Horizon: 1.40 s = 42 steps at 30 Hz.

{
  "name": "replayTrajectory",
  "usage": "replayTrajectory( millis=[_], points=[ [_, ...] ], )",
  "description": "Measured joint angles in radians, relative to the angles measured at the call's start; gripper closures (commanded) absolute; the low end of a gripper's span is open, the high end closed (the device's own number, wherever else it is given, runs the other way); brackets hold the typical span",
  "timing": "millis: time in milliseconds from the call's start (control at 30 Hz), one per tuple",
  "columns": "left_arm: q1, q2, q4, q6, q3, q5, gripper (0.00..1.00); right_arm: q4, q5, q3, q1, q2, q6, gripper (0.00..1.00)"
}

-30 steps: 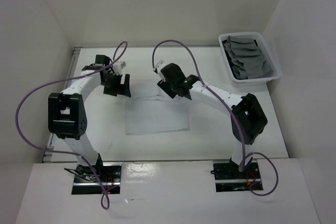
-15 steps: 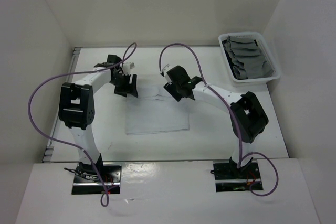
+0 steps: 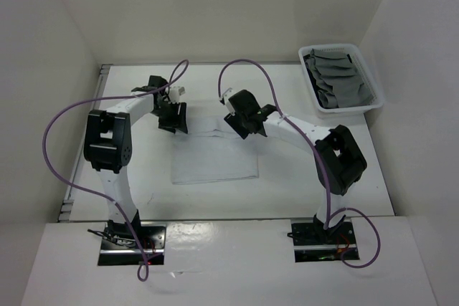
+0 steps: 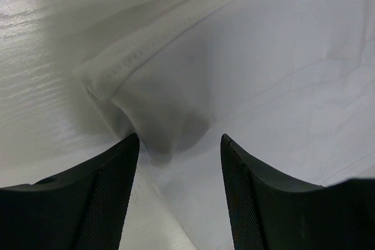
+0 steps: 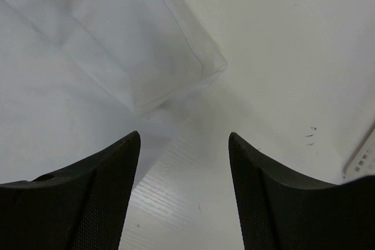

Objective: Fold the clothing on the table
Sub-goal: Flatten the skirt out

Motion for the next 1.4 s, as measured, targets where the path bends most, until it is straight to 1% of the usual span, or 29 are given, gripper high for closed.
replayTrajectory(
  millis=[167, 200, 233, 367, 500, 533, 800, 900, 1100, 1233, 1400],
  points=[
    [-0.008, 0.002, 0.001, 0.001, 0.000, -0.006, 0.40, 0.000, -0.008, -0.001, 0.000, 0.003, 0.004, 0.33],
    [-0.008, 0.002, 0.000, 0.000, 0.000, -0.006, 0.40, 0.000, -0.010, -0.001, 0.000, 0.004, 0.004, 0.35],
    [-0.008, 0.002, 0.001, 0.002, 0.000, -0.006, 0.43, 0.000, -0.013, -0.001, 0.000, 0.006, 0.005, 0.36],
    [-0.011, 0.002, 0.000, 0.002, 0.000, -0.007, 0.50, 0.001, -0.024, -0.001, 0.000, 0.025, 0.005, 0.36],
    [-0.011, 0.002, 0.000, 0.003, 0.000, -0.007, 0.54, 0.001, -0.028, -0.001, 0.000, 0.055, 0.007, 0.36],
    [-0.011, 0.002, 0.000, 0.003, 0.000, -0.007, 0.54, 0.001, -0.030, -0.001, 0.000, 0.062, 0.008, 0.37],
    [-0.011, 0.002, -0.006, 0.004, 0.000, -0.005, 0.54, 0.001, -0.049, 0.000, 0.000, 0.105, 0.008, 0.37],
    [-0.011, 0.003, -0.007, 0.005, 0.000, -0.005, 0.58, 0.001, -0.051, 0.002, 0.000, 0.121, 0.008, 0.40],
    [-0.011, 0.008, -0.014, 0.006, 0.000, 0.000, 0.70, 0.001, -0.056, 0.023, 0.000, 0.171, 0.008, 0.41],
    [-0.011, 0.008, -0.017, 0.007, 0.000, 0.003, 0.74, 0.002, -0.057, 0.040, 0.000, 0.187, 0.008, 0.41],
    [-0.011, 0.008, -0.018, 0.008, 0.000, 0.006, 0.74, 0.004, -0.058, 0.059, 0.000, 0.187, 0.008, 0.41]
  ],
)
